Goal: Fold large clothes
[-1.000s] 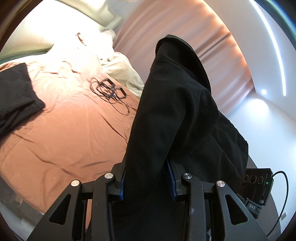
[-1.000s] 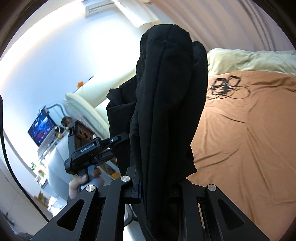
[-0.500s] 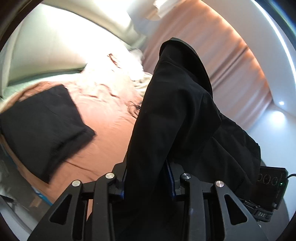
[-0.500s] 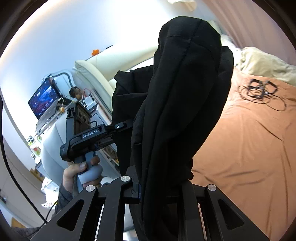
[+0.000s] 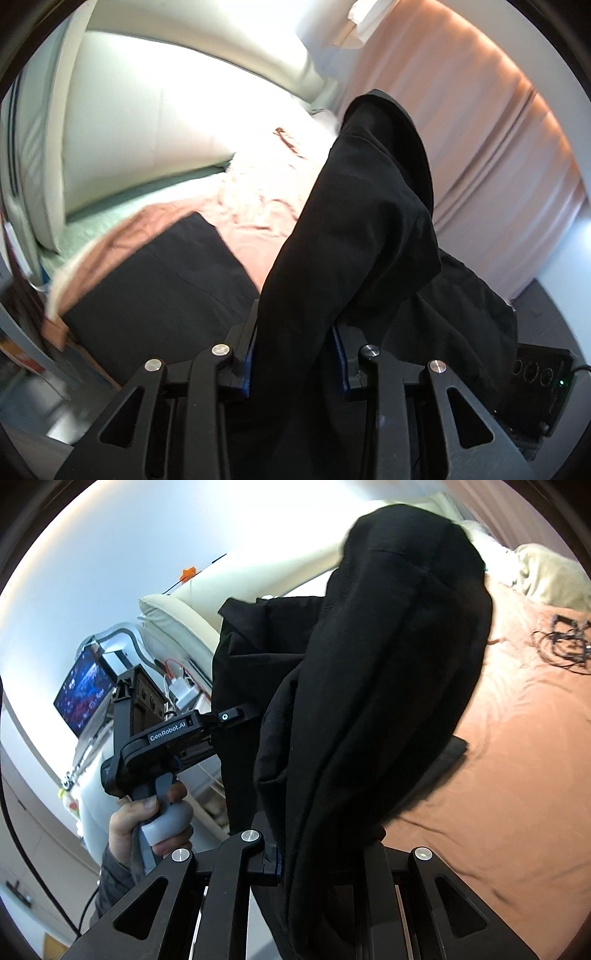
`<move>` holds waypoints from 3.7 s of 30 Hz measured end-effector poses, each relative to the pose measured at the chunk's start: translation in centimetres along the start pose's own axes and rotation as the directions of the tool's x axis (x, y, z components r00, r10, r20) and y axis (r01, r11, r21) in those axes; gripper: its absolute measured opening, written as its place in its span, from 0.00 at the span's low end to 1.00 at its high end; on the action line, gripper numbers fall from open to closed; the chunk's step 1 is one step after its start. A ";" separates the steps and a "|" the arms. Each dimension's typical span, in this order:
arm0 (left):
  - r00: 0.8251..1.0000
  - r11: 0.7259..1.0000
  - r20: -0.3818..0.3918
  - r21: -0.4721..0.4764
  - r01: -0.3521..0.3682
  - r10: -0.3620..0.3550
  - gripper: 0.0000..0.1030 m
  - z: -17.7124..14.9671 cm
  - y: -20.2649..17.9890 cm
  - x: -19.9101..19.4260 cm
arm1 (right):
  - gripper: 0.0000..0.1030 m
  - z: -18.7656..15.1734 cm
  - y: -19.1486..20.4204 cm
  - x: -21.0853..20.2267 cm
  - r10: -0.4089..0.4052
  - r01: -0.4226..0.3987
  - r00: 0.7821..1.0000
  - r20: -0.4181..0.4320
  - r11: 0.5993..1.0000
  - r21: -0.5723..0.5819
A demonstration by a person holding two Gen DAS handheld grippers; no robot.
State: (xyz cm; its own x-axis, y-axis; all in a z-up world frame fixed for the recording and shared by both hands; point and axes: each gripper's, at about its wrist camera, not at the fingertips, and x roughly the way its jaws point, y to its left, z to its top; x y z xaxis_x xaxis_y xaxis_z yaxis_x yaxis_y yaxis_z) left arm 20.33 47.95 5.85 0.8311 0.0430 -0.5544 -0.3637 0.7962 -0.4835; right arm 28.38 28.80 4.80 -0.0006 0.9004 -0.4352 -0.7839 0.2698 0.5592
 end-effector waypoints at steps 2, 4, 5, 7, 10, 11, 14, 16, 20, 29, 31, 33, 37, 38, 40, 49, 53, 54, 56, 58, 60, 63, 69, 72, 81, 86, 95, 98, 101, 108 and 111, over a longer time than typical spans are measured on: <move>0.999 0.999 -0.001 0.022 -0.040 0.040 0.32 1.2 0.0 0.1 | 0.15 0.9 0.8 2.2 0.020 -0.020 1.000 -0.002 1.000 -0.011; 0.998 0.996 -0.001 0.060 -0.070 0.070 0.32 2.5 0.0 0.4 | 0.15 1.7 1.3 4.1 0.050 -0.050 0.999 -0.006 0.999 -0.017; 0.996 0.994 -0.003 0.073 -0.084 0.085 0.32 3.1 0.0 0.6 | 0.15 1.9 1.5 4.7 0.058 -0.058 0.998 -0.007 0.998 -0.019; 0.994 0.990 -0.009 0.085 -0.110 0.111 0.32 4.0 0.5 0.9 | 0.15 2.3 1.6 6.1 0.074 -0.074 0.997 -0.008 0.997 -0.016; 0.987 0.984 -0.028 0.091 -0.152 0.155 0.32 4.6 1.1 1.4 | 0.15 2.5 0.8 8.1 0.126 -0.126 0.992 -0.003 0.992 0.021; 0.984 0.980 -0.034 0.096 -0.172 0.176 0.32 5.0 1.5 1.7 | 0.15 2.5 0.4 8.6 0.142 -0.141 0.990 -0.004 0.989 0.040; 0.975 0.972 -0.047 0.101 -0.211 0.216 0.32 6.0 2.8 2.7 | 0.15 2.3 -1.5 10.4 0.205 -0.203 0.979 -0.003 0.972 0.115; 0.968 0.966 -0.056 0.105 -0.237 0.244 0.32 6.5 3.7 3.5 | 0.15 1.9 -3.2 11.7 0.259 -0.255 0.966 0.006 0.949 0.184; 0.951 0.949 -0.070 0.115 -0.293 0.302 0.32 8.4 5.4 6.0 | 0.15 0.7 -6.2 13.6 0.310 -0.307 0.950 0.030 0.914 0.264; 0.912 0.913 -0.076 0.103 -0.395 0.403 0.32 8.0 9.2 13.7 | 0.20 -2.2 -15.1 15.8 0.116 -0.117 0.993 0.021 0.941 0.319; 0.904 0.901 0.004 0.080 -0.426 0.427 0.32 7.9 9.6 13.1 | 0.28 -3.3 -17.3 16.2 0.021 -0.004 0.999 -0.045 0.938 0.346; 0.913 0.910 0.052 0.077 -0.408 0.405 0.32 7.6 9.4 11.9 | 0.31 -4.3 -18.5 16.3 -0.033 0.062 0.996 -0.085 0.934 0.352; 0.925 0.920 0.039 0.101 -0.379 0.377 0.32 6.2 8.5 10.6 | 0.53 -5.8 -19.7 14.5 -0.119 0.140 0.989 -0.086 0.942 0.306; 0.930 0.924 0.033 0.104 -0.369 0.367 0.32 5.5 8.2 10.2 | 0.53 -6.0 -19.6 14.2 -0.124 0.147 0.988 -0.094 0.942 0.301; 0.934 0.927 0.019 0.114 -0.356 0.356 0.32 4.4 7.1 9.5 | 0.56 -6.0 -18.6 13.9 -0.134 0.158 0.986 -0.102 0.948 0.277; 0.952 0.943 0.106 0.142 -0.302 0.288 0.32 -0.4 1.5 3.1 | 0.64 -3.9 -13.2 7.4 -0.210 0.218 0.974 -0.087 0.972 0.088; 0.945 0.937 0.162 0.163 -0.311 0.285 0.32 -1.8 -2.4 0.2 | 0.72 -0.9 -10.8 5.2 -0.245 0.247 0.968 -0.043 0.968 0.043; 0.942 0.931 0.173 0.176 -0.318 0.289 0.32 -2.3 -3.3 -0.3 | 0.73 -0.6 -10.4 4.2 -0.255 0.256 0.966 -0.034 0.966 0.033; 0.940 0.928 0.183 0.189 -0.322 0.289 0.32 -3.4 -5.2 -1.2 | 0.74 -0.1 -9.6 1.8 -0.276 0.276 0.961 -0.016 0.961 0.025; 0.940 0.926 0.184 0.198 -0.321 0.286 0.32 -4.7 -7.1 -2.1 | 0.76 0.0 -9.1 -1.0 -0.293 0.293 0.956 0.003 0.956 0.008; 0.941 0.925 0.187 0.208 -0.317 0.281 0.36 -5.9 -8.7 -2.7 | 0.82 -0.2 -8.8 -3.6 -0.324 0.325 0.946 0.020 0.946 -0.016; 0.946 0.926 0.199 0.232 -0.298 0.254 0.85 -7.6 -11.3 -4.0 | 0.92 -0.2 -8.1 -7.2 -0.365 0.367 0.930 0.044 0.929 -0.047; 0.954 0.934 0.238 0.261 -0.245 0.184 1.00 -10.5 -16.5 -6.7 | 1.00 -1.1 -6.9 -13.9 -0.427 0.437 0.897 0.114 0.896 -0.082; 0.957 0.933 0.240 0.277 -0.230 0.165 1.00 -11.9 -18.6 -7.5 | 1.00 -1.6 -6.9 -17.3 -0.430 0.443 0.891 0.144 0.893 -0.075; 0.959 0.932 0.253 0.299 -0.204 0.128 1.00 -16.8 -22.5 -10.0 | 1.00 -4.0 -6.5 -25.1 -0.433 0.459 0.873 0.224 0.885 -0.075; 0.957 0.935 0.271 0.299 -0.189 0.107 1.00 -19.6 -23.9 -11.3 | 1.00 -6.2 -6.5 -27.8 -0.434 0.461 0.870 0.231 0.885 -0.072; 0.952 0.933 0.294 0.312 -0.179 0.085 1.00 -24.8 -25.6 -12.9 | 1.00 -12.0 -5.4 -31.3 -0.492 0.523 0.834 0.251 0.849 -0.073; 0.952 0.934 0.296 0.314 -0.172 0.076 1.00 -26.3 -25.9 -13.5 | 1.00 -14.2 -5.0 -32.9 -0.509 0.541 0.818 0.268 0.839 -0.058; 0.950 0.941 0.307 0.298 -0.161 0.066 1.00 -27.7 -26.0 -14.3 | 1.00 -16.2 -4.8 -34.5 -0.530 0.564 0.798 0.286 0.824 -0.046; 0.941 0.942 0.335 0.297 -0.153 0.047 1.00 -30.7 -26.5 -16.2 | 1.00 -20.5 -3.9 -38.3 -0.544 0.578 0.774 0.325 0.816 -0.011; 0.942 0.943 0.335 0.303 -0.140 0.032 1.00 -32.2 -26.7 -16.7 | 1.00 -22.4 -3.4 -39.6 -0.548 0.582 0.765 0.339 0.813 0.001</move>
State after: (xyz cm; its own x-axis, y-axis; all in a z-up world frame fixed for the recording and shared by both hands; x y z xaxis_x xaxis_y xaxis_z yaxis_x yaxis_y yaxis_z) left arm 2.65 6.52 6.21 0.9118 0.2683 -0.3110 -0.3318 0.9274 -0.1728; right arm 17.14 -15.46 4.35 0.6397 0.6561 -0.4004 -0.6367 0.7441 0.2022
